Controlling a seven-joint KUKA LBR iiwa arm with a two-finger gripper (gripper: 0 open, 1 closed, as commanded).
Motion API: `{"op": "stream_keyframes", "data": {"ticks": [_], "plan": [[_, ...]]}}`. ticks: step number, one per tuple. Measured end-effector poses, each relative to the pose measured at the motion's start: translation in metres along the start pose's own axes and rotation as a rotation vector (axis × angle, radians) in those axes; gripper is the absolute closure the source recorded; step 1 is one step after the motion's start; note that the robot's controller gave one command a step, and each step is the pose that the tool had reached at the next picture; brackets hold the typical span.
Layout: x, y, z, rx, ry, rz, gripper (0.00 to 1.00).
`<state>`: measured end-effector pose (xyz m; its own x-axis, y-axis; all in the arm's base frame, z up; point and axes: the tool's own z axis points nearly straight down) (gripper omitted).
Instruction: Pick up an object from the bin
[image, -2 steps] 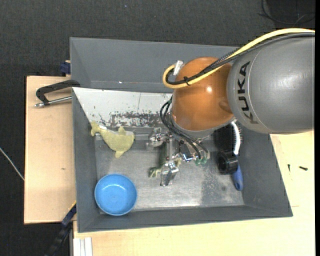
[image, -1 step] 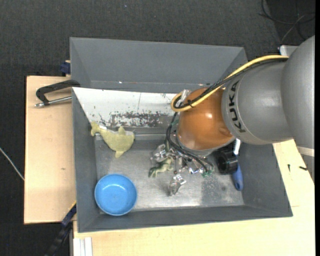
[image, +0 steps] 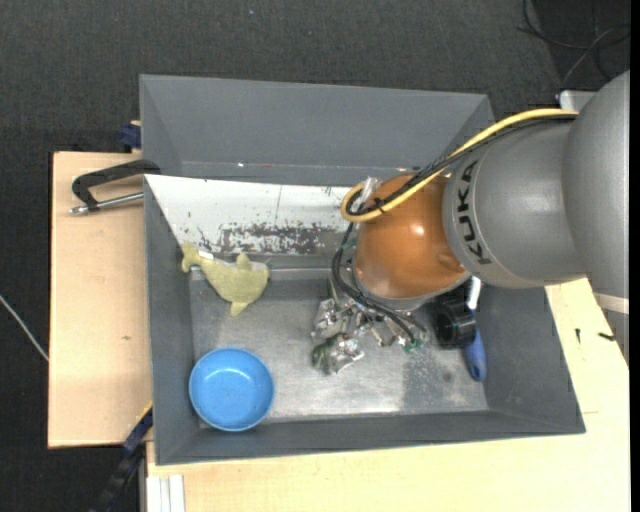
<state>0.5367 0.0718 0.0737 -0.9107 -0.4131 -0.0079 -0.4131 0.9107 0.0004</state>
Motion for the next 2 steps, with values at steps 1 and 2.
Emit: {"op": "stream_keyframes", "data": {"ticks": [1,2], "plan": [[0.014,-0.043,-0.107,0.005,-0.002,-0.250,1.00],[-0.004,-0.036,-0.178,0.005,-0.006,-0.206,1.00]]}}
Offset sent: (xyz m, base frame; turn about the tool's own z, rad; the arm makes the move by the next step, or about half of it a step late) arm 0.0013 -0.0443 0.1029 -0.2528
